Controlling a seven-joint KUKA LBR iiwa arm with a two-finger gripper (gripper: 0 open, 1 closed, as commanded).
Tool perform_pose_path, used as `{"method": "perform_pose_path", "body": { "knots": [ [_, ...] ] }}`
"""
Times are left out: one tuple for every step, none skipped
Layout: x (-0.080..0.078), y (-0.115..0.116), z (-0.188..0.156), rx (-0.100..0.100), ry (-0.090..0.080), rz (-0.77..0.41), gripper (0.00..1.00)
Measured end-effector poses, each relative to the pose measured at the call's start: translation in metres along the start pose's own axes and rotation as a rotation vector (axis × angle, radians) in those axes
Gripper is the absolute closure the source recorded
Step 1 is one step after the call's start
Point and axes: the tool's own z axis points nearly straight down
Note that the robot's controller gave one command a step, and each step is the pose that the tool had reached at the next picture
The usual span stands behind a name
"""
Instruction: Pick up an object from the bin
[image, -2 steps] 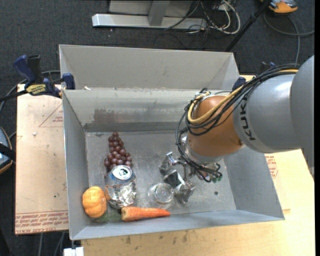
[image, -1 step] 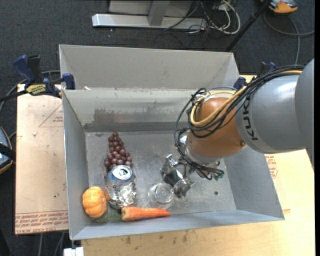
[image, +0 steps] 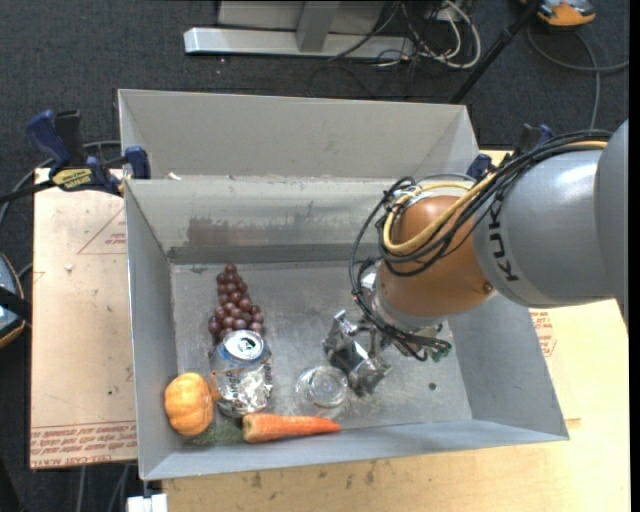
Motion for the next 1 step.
{"method": "perform_pose_path", "body": {
  "knots": [
    [0.0038, 0.0012, -0.0053, -0.008, 0.019, -0.003, 1.00]
  ]
}}
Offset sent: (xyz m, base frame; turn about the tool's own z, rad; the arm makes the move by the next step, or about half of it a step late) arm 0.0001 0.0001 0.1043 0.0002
